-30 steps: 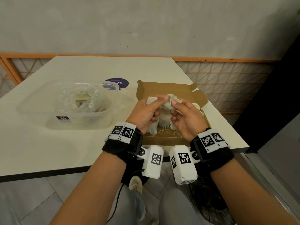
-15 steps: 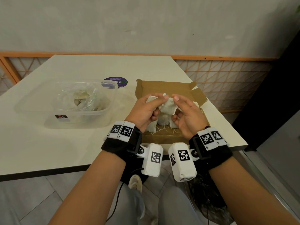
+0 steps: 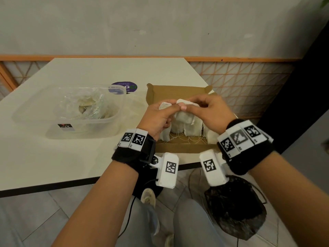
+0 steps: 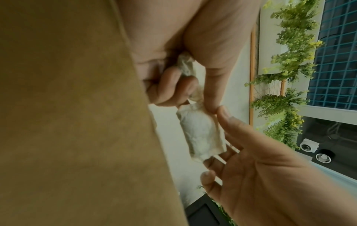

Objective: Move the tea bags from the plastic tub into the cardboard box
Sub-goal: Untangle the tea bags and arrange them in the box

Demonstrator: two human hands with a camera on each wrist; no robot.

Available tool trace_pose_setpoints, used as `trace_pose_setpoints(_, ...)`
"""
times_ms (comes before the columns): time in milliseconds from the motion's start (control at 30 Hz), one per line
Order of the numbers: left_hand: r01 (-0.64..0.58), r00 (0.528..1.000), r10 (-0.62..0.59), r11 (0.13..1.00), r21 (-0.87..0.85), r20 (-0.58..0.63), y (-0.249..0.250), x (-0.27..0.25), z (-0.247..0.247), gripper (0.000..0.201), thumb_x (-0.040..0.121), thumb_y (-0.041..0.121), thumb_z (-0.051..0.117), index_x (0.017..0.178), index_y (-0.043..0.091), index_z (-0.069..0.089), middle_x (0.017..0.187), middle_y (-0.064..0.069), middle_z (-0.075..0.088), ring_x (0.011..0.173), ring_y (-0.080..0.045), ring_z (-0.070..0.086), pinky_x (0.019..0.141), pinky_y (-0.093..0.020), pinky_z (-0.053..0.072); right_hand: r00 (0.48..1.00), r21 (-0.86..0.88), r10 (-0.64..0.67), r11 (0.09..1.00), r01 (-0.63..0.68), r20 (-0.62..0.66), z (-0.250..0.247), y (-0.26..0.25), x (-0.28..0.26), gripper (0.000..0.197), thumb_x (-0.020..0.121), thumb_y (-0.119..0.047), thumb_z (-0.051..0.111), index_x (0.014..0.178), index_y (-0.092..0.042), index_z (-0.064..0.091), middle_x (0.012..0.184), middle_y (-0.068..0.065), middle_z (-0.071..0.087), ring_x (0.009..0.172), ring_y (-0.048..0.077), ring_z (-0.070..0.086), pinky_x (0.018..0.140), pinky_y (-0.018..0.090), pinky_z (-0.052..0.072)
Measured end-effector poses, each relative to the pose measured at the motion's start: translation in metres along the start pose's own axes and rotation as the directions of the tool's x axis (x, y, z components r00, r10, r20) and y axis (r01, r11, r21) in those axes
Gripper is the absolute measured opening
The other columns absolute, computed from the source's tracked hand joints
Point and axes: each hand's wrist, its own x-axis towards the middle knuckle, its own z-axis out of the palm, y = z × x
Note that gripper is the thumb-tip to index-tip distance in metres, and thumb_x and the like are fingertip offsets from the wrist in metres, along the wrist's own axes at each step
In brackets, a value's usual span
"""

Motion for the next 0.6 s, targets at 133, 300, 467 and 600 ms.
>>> trace_pose_setpoints(133,0.016,1.0,-0.016,1.0,-0.011,-0.013,0.001,-0.002,0.001,0.008,0.084,0.016,0.07,0.081,0.021,0.064,0.062,0.004,0.05,0.044,-0.004,0.034,0.039,-0.015,0.025,0.997,-0.245,0.052,0.969,-0.039,0.05,-0.025,-0.011,0.01,0.005,0.079,-0.019,0.072,0.082,-0.017,0.069,0.085,0.003,0.067,0.079,0.015,0.059,0.08,0.029,0.049)
trace_pose_setpoints(300,0.025,0.997,-0.03,0.997,-0.078,-0.07,0.002,0.0,0.001,0.008,0.087,0.013,0.065,0.084,0.02,0.064,0.076,0.001,0.064,0.044,-0.003,0.036,0.04,-0.014,0.025,0.965,-0.517,0.185,0.853,-0.064,0.187,-0.035,-0.015,0.01,0.01,0.077,-0.023,0.073,0.085,-0.018,0.071,0.08,-0.005,0.064,0.074,0.004,0.053,0.068,0.013,0.04)
trace_pose_setpoints(467,0.033,0.996,-0.042,0.994,-0.107,-0.08,0.002,0.001,0.0,0.007,0.087,0.011,0.065,0.086,0.018,0.063,0.073,0.004,0.064,0.046,-0.004,0.037,0.04,-0.014,0.025,0.907,-0.583,0.325,0.804,-0.116,0.268,-0.029,-0.009,0.011,0.002,0.078,-0.022,0.073,0.077,-0.024,0.072,0.079,-0.002,0.068,0.073,0.008,0.056,0.07,0.019,0.043)
trace_pose_setpoints(600,0.034,0.996,-0.043,0.993,-0.116,-0.073,0.002,0.001,-0.001,0.005,0.089,0.013,0.063,0.086,0.018,0.063,0.074,0.004,0.064,0.047,-0.004,0.036,0.041,-0.014,0.026,0.943,-0.603,0.313,0.776,-0.187,0.11,-0.018,0.012,0.018,0.003,0.078,-0.017,0.072,0.081,-0.017,0.072,0.088,0.0,0.067,0.089,0.016,0.058,0.079,0.028,0.047)
